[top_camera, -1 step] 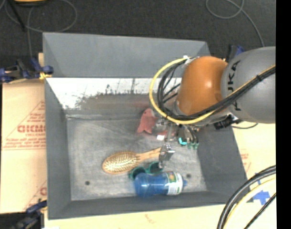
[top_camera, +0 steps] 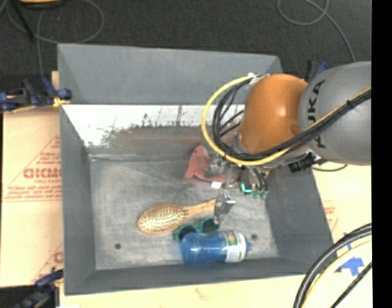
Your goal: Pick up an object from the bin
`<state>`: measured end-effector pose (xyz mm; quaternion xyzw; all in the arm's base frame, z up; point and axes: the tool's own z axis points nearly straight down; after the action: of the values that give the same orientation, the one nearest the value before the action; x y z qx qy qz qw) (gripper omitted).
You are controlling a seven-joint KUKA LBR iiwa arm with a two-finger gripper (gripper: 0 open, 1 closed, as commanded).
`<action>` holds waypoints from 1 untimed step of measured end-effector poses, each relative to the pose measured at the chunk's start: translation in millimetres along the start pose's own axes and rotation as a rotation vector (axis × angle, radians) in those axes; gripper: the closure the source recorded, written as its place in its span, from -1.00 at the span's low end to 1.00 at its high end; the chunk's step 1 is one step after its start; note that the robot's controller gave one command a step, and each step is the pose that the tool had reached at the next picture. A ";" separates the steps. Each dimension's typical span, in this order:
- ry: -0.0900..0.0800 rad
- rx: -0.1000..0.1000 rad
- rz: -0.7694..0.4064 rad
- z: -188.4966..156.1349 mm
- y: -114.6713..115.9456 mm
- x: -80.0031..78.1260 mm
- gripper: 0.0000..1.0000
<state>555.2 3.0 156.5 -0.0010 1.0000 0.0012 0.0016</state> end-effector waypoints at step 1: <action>0.005 0.004 -0.289 79.0 17.9 15.1 1.00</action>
Offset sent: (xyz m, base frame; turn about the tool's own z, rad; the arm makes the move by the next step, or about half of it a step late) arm 0.0000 0.0000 0.0000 0.0000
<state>540.4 21.1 77.5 -0.1452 0.9894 -0.0009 -0.0006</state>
